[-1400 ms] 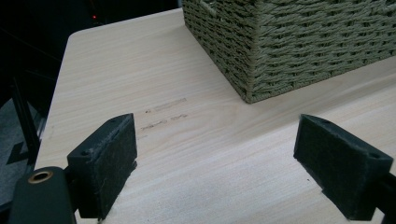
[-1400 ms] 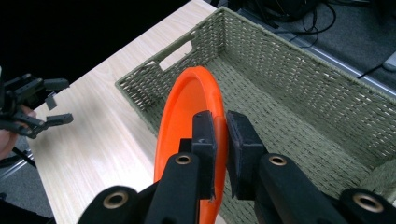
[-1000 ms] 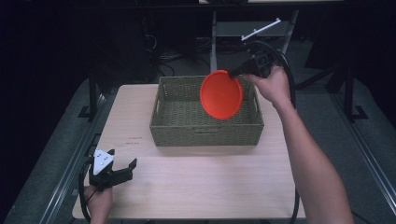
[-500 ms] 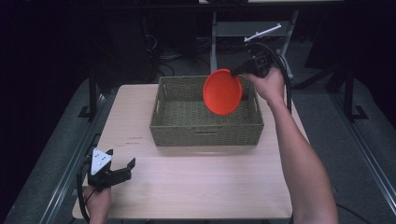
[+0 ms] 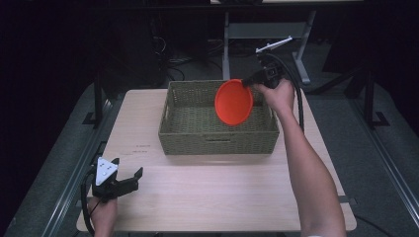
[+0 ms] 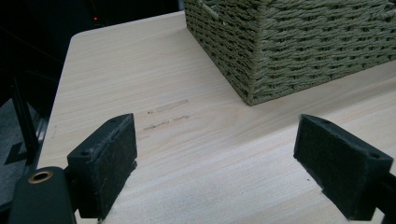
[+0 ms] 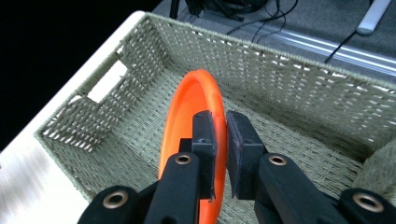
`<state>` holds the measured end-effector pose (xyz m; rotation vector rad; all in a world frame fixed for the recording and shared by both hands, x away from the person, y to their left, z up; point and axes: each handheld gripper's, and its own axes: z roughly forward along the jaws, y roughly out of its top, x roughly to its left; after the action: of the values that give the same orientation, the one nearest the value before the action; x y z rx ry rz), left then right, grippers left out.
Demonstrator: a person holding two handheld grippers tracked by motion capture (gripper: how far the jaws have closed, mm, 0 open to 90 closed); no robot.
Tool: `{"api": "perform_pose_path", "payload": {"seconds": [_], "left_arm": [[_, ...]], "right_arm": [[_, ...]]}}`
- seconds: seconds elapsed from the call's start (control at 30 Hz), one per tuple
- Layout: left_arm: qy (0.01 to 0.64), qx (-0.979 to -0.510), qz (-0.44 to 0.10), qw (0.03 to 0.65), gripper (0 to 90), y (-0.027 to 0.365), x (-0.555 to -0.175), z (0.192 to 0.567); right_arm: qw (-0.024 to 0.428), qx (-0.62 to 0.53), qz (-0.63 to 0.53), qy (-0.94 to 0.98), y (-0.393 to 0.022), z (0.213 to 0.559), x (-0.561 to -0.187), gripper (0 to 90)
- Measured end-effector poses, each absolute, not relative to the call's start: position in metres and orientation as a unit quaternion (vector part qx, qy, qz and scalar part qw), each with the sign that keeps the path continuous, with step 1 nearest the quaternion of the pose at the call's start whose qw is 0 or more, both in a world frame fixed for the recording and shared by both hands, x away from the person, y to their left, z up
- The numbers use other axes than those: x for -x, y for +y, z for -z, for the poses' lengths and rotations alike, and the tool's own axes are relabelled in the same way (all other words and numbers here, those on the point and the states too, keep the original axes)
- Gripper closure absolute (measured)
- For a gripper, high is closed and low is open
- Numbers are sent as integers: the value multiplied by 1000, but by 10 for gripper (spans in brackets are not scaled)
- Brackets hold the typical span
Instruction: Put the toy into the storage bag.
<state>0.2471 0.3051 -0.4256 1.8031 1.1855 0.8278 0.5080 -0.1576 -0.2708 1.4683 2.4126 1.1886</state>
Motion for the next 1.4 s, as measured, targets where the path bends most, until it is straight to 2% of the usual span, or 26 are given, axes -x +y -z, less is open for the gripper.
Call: {"api": "perform_pose_path", "payload": {"seconds": [0.63, 0.83, 1.17, 1.27, 1.4], "left_arm": [[467, -714, -326, 407, 128, 303, -247, 426], [465, -715, -326, 407, 128, 303, -247, 426], [467, -716, -325, 404, 128, 303, -247, 426], [464, -719, -325, 403, 128, 302, -247, 426], [466, -717, -326, 403, 128, 302, -247, 425]], "right_arm": [[36, -488, -341, 803, -138, 316, -515, 823], [23, -497, -329, 802, -137, 333, -518, 822], [8, -506, -302, 808, -143, 344, -521, 808], [4, -508, -292, 811, -146, 344, -520, 751], [4, -508, -284, 813, -147, 345, -519, 723]]}}
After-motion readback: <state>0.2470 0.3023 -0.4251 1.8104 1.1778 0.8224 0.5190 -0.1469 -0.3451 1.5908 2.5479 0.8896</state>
